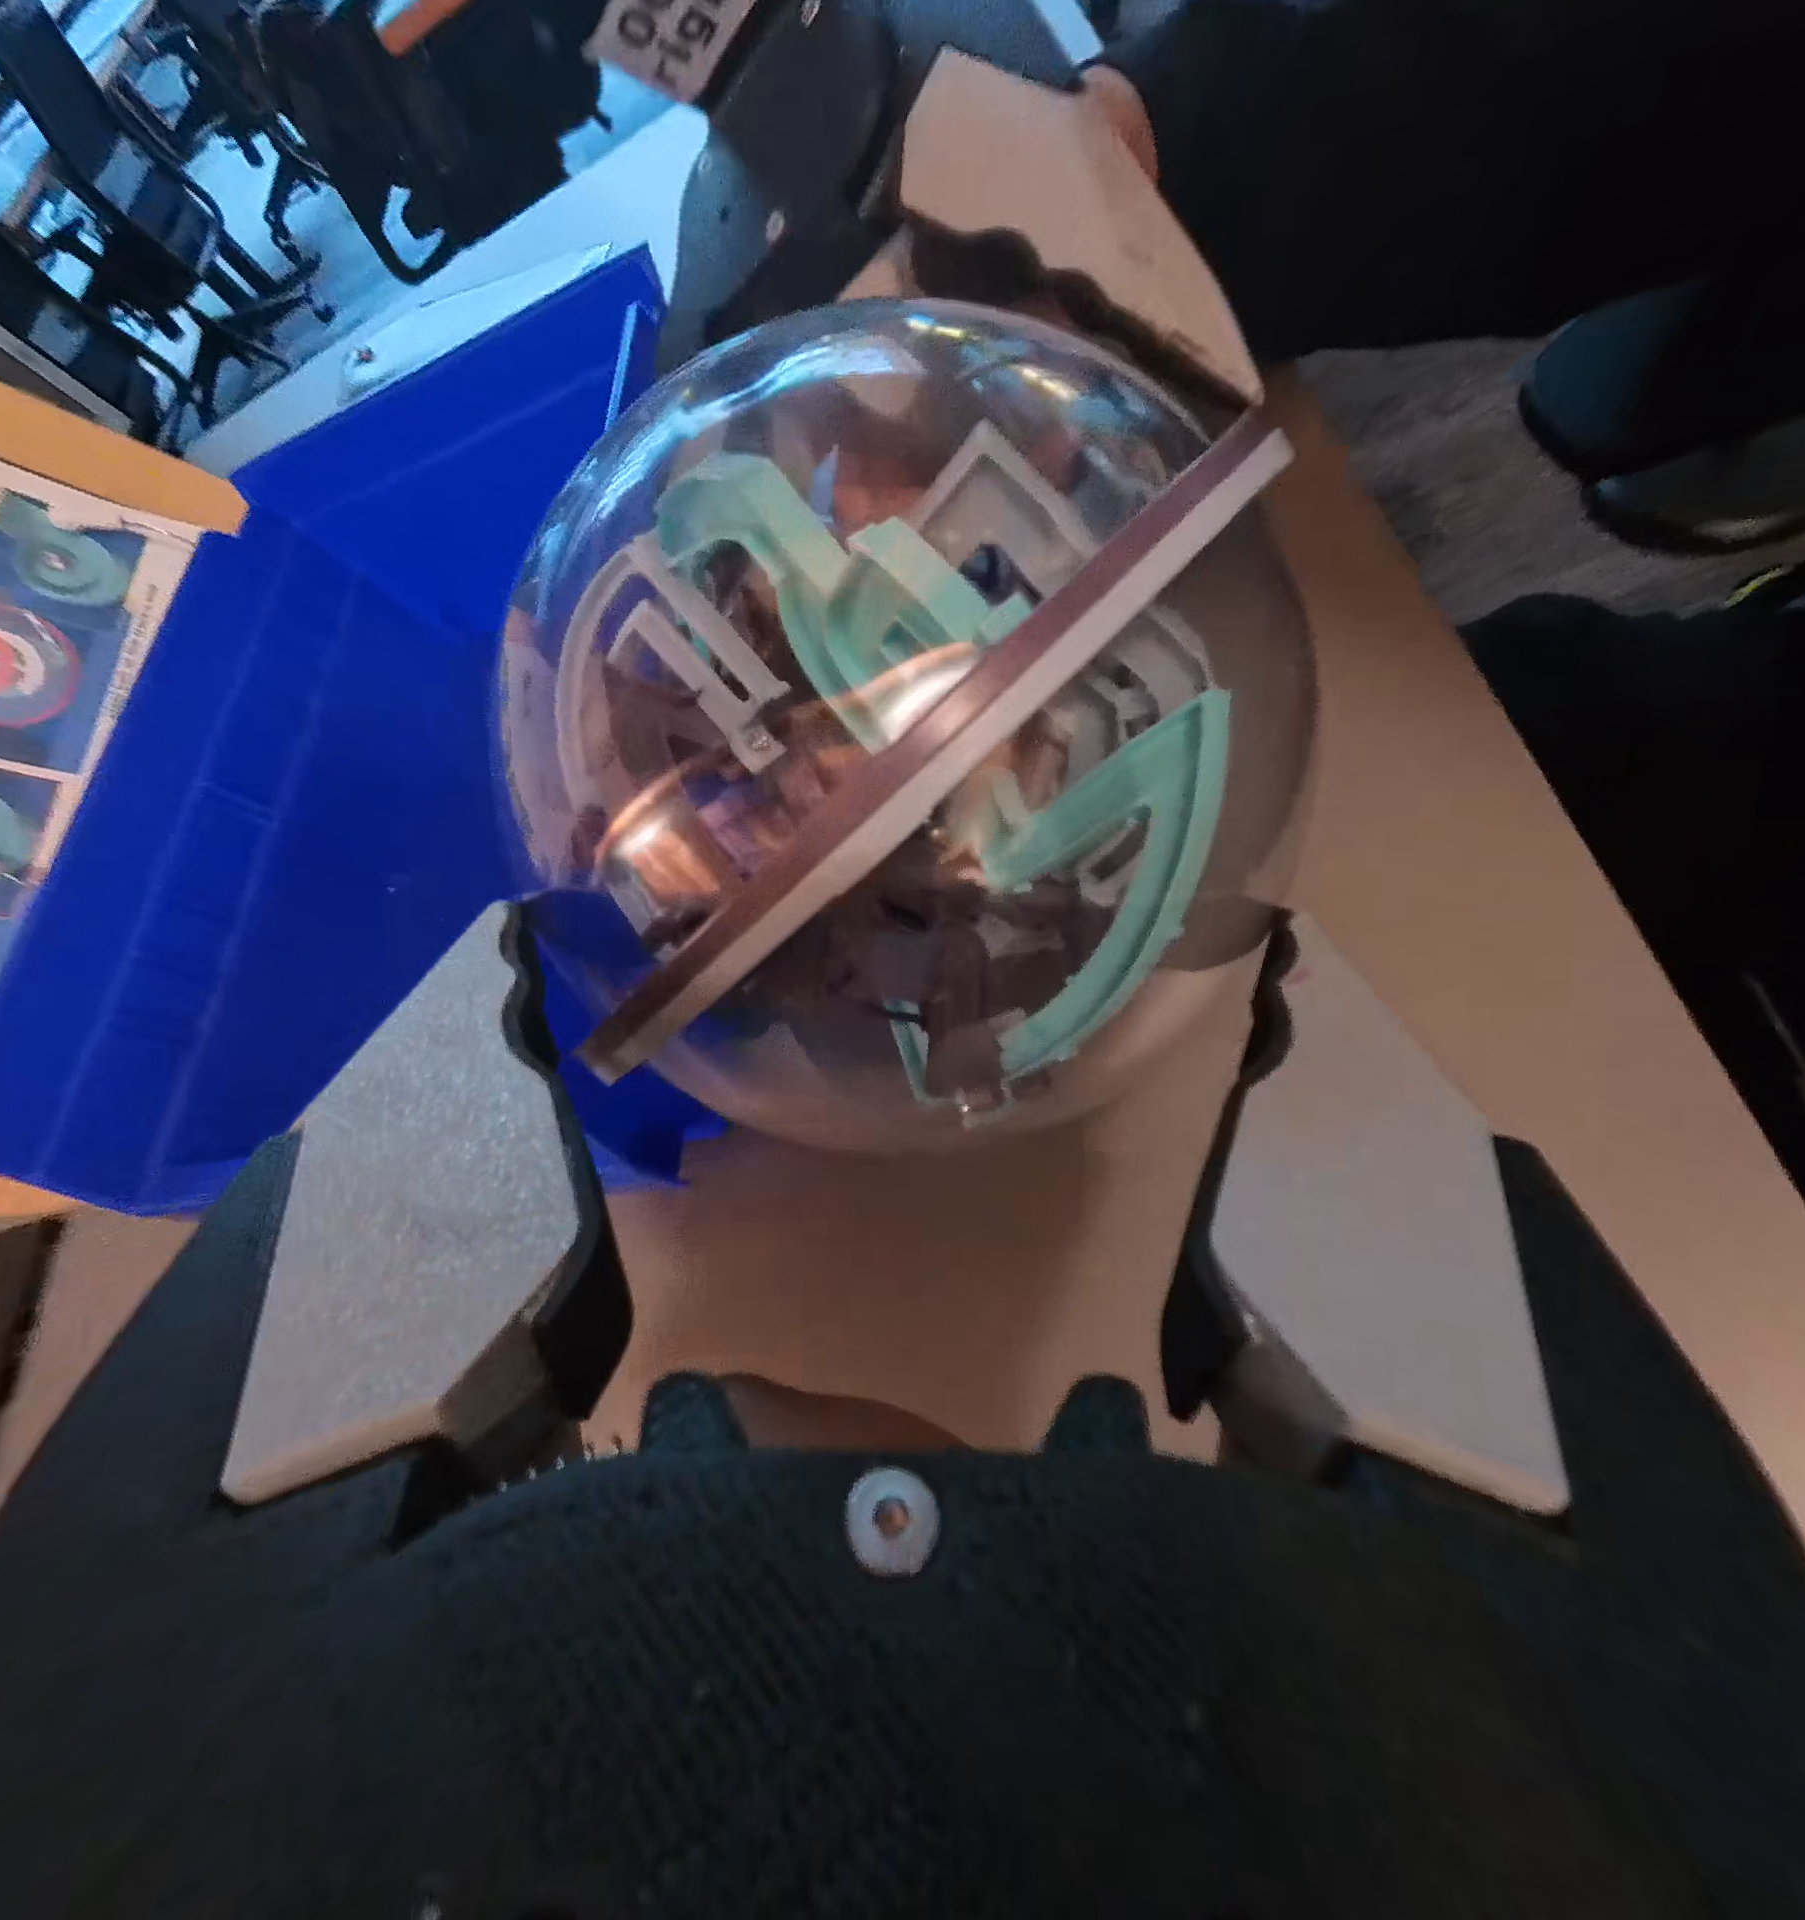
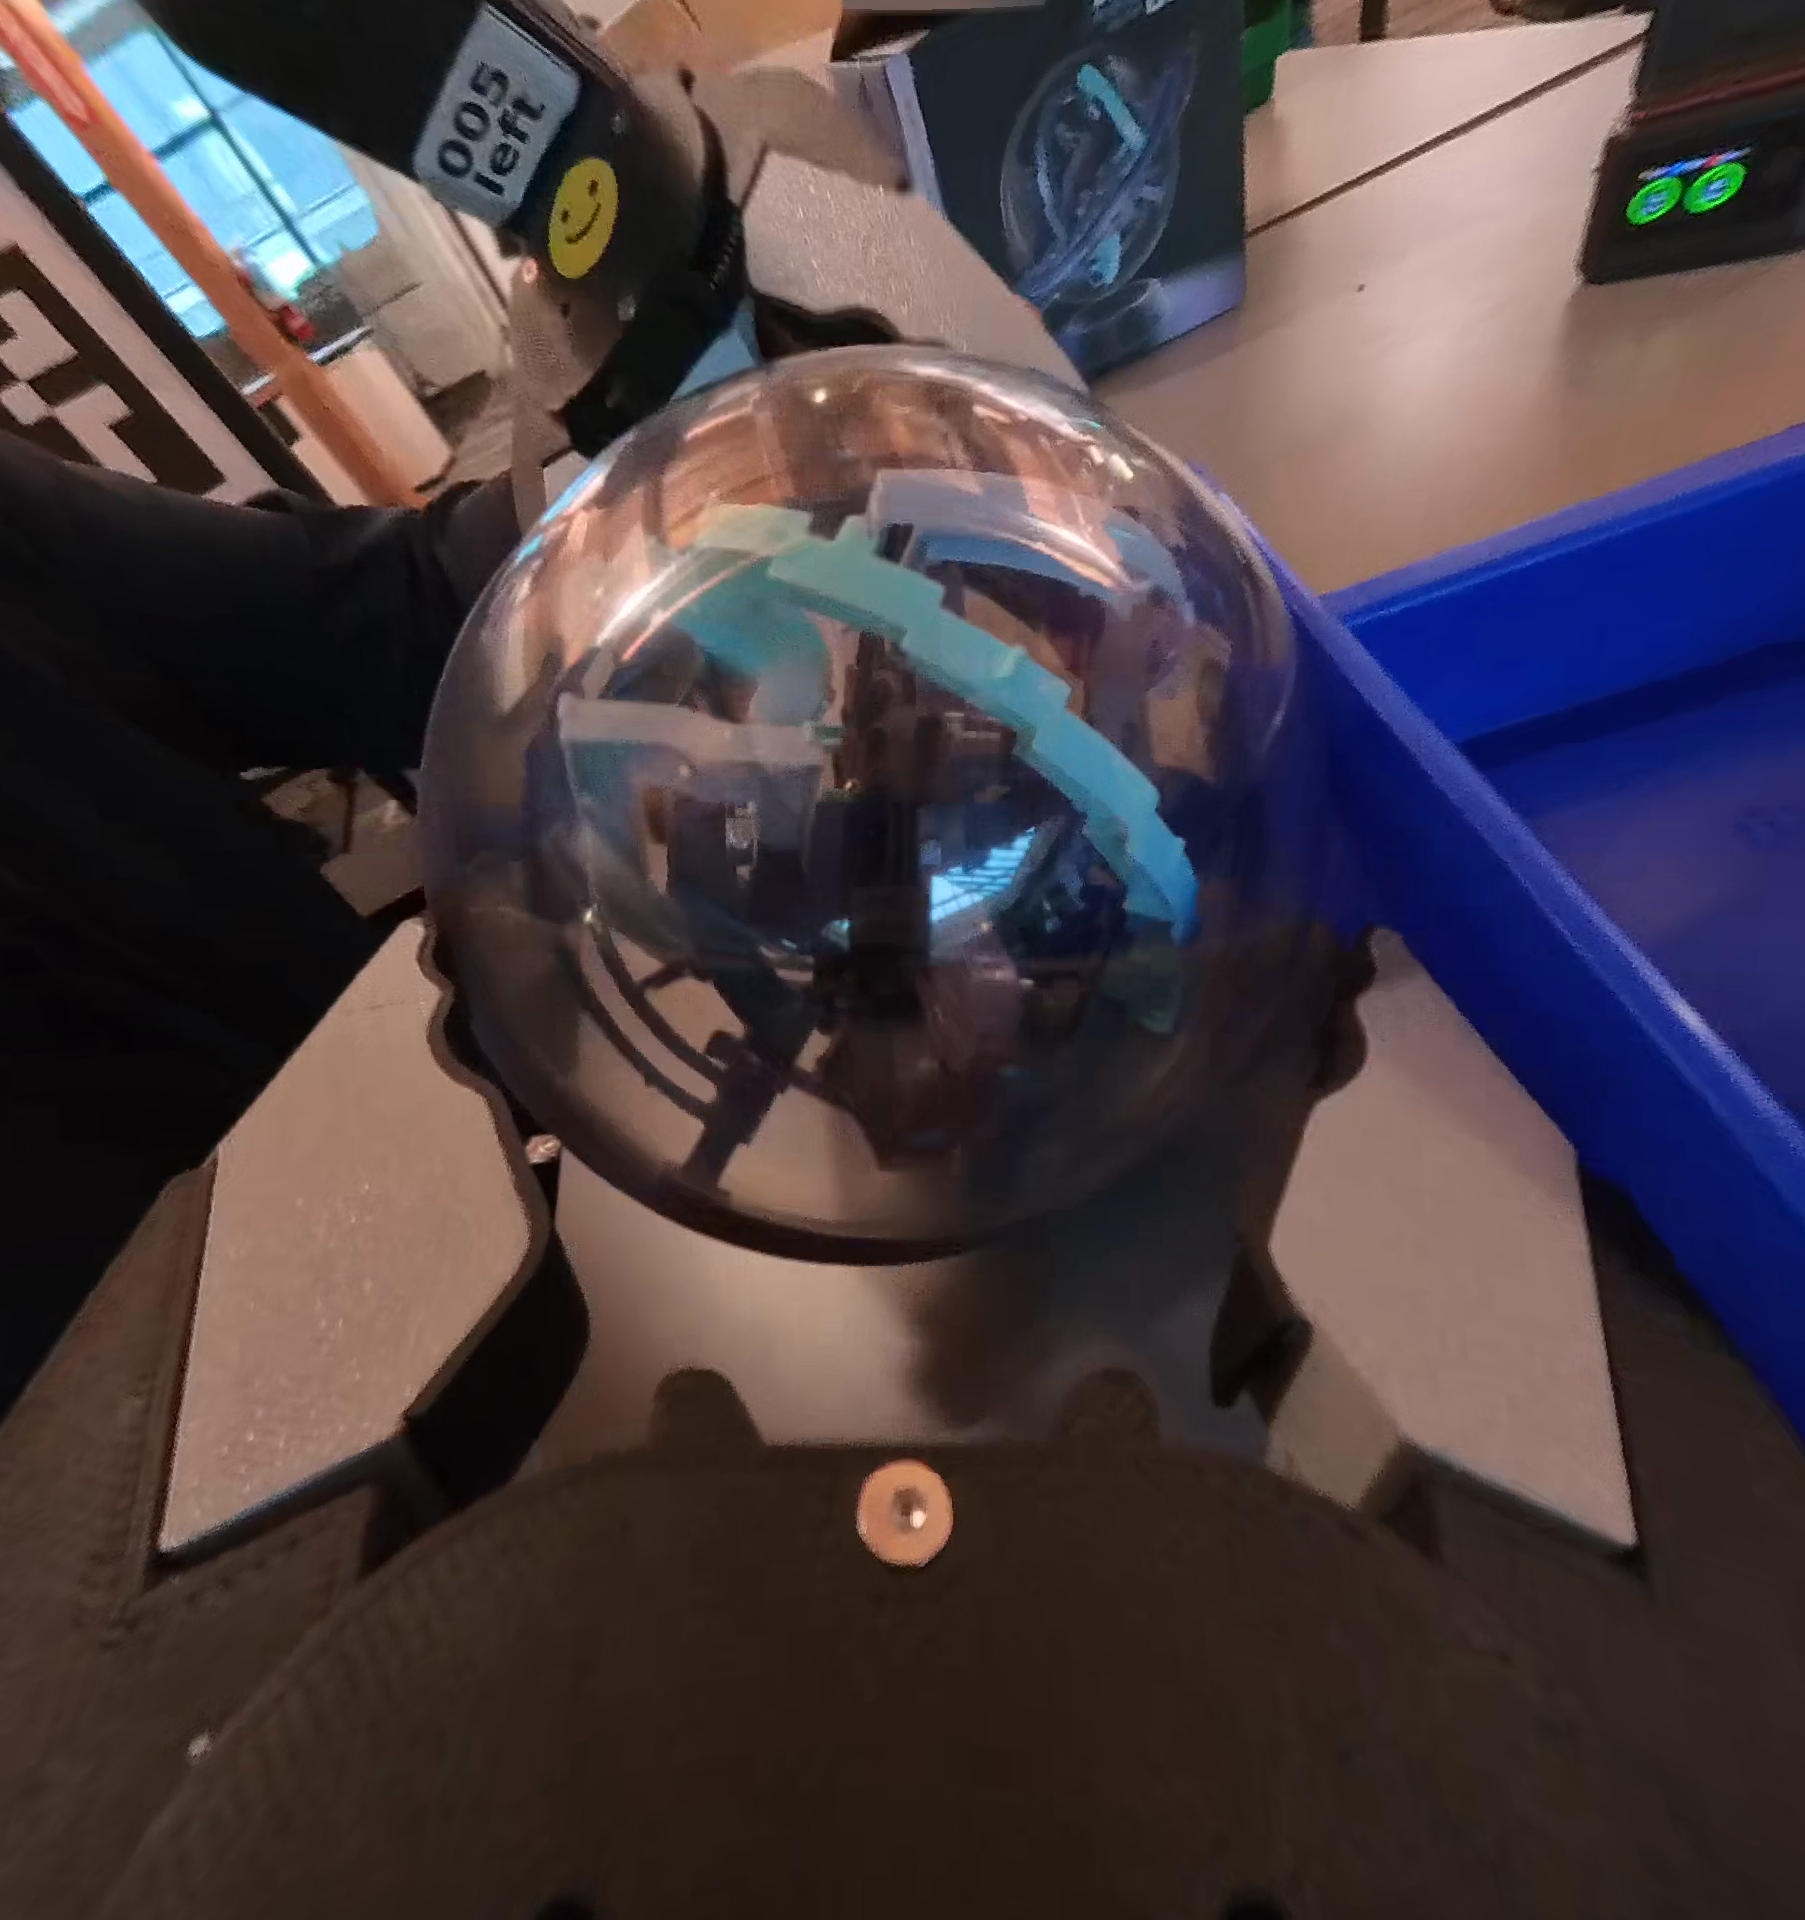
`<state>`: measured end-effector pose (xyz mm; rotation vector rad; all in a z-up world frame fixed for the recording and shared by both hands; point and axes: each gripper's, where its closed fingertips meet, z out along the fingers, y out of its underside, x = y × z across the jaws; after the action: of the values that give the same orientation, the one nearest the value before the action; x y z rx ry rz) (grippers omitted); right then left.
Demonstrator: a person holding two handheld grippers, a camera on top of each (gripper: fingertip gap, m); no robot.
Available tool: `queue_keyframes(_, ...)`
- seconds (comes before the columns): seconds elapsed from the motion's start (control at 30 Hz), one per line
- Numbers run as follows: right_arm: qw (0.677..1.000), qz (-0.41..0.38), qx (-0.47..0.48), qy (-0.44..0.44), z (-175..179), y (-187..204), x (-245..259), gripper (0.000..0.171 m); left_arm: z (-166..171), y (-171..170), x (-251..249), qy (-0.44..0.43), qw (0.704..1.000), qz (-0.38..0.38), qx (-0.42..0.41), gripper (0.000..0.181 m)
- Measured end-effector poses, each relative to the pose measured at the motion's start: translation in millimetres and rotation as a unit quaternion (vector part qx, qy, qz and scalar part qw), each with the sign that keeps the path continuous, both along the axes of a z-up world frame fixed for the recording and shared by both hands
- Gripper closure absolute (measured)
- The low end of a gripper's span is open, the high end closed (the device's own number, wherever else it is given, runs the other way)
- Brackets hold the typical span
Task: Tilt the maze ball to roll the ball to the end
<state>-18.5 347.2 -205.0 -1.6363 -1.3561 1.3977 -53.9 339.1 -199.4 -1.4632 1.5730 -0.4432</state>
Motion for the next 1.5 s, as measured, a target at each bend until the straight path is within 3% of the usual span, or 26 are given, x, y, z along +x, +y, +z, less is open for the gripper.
queue_keyframes(0.2,0.998,-0.029,0.057,0.021,18.4,-12.3,37.8,0.016,-0.7,1.2,5.9,-0.041,0.998,-0.005,-0.043,0.048)
queue_keyframes(0.33,0.987,-0.078,0.132,-0.049,-0.7,-21.4,40.1,0.019,1.7,1.4,12.2,-0.055,0.997,-0.007,-0.056,0.049)
queue_keyframes(0.53,0.966,-0.151,0.199,-0.071,-17.7,-3.0,27.2,0.032,3.8,2.1,18.5,-0.085,0.993,0.009,-0.085,0.049)
queue_keyframes(1.07,0.995,-0.093,0.019,0.027,-0.2,-1.4,26.4,0.036,-16.1,4.5,12.6,-0.085,0.995,0.022,-0.052,0.05)
queue_keyframes(1.33,0.984,-0.108,0.14,-0.03,-18.6,-2.7,25.6,0.03,-23.2,6.7,13.5,-0.089,0.994,0.02,-0.057,0.05)
queue_keyframes(1.5,0.984,-0.108,0.137,-0.025,-16.6,-1.2,25.4,0.031,-24.2,7.6,14.8,-0.097,0.993,0.023,-0.066,0.051)
